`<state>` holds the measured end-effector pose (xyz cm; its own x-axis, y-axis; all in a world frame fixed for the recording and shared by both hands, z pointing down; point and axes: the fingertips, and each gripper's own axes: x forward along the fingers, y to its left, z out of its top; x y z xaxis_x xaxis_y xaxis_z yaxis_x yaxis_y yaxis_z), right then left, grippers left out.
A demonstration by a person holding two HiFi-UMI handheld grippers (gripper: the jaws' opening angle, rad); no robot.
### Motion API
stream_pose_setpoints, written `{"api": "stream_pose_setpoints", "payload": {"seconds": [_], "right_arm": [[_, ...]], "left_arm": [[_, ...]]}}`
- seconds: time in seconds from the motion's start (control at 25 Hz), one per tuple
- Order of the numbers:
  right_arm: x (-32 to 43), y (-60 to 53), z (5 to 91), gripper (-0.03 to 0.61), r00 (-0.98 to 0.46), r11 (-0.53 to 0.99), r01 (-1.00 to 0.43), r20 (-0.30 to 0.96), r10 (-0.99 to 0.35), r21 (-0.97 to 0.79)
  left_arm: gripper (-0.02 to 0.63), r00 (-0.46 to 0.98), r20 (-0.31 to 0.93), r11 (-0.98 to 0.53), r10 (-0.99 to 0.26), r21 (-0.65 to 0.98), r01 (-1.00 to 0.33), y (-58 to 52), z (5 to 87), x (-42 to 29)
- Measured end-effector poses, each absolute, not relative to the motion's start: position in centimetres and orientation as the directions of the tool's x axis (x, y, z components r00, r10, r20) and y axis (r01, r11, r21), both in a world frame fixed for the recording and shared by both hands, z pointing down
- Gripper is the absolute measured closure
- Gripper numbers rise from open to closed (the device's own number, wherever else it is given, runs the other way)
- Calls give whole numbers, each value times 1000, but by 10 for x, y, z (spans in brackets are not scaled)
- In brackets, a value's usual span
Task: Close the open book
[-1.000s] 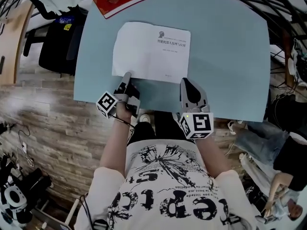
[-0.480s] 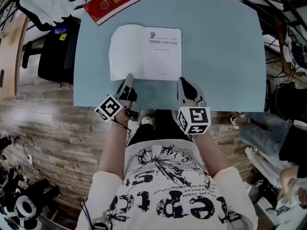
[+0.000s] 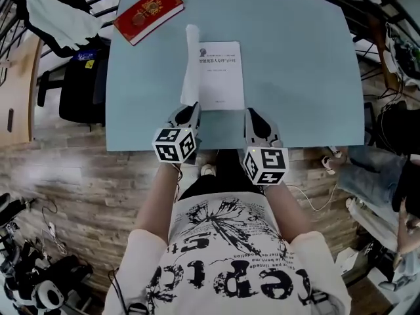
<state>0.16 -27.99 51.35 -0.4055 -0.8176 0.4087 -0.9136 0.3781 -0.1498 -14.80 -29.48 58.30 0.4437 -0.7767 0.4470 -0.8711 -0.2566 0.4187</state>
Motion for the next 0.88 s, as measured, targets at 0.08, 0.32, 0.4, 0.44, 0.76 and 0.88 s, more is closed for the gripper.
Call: {"api": "stream_pose_setpoints", "payload": {"seconds": [0.08, 0.32, 0.4, 0.44, 0.76, 0.88], "right_arm": [[5, -282, 512, 568, -400, 370, -916, 405, -822, -152], [23, -293, 513, 568, -376, 341, -927, 406, -833, -157], [29, -295, 515, 568, -369, 333, -929, 411, -833, -161], [31, -296, 516, 568, -366, 330, -931, 416, -832, -159], [43, -300, 527, 568, -341, 312, -940, 454, -823, -140], [46, -300, 530, 568, -336, 310, -941, 462, -821, -134]], "left_arm": [[592, 455, 488, -301, -744, 364, -882, -297, 588, -137], [592, 464, 583, -391, -667, 257, -884, -303, 608, -107], [591, 455, 618, -422, -641, 211, -882, -303, 618, -98], [591, 443, 639, -435, -629, 183, -881, -303, 624, -95], [490, 414, 729, -530, -546, 83, -844, -303, 656, -71], [458, 411, 730, -547, -546, 61, -835, -302, 660, -67]]}}
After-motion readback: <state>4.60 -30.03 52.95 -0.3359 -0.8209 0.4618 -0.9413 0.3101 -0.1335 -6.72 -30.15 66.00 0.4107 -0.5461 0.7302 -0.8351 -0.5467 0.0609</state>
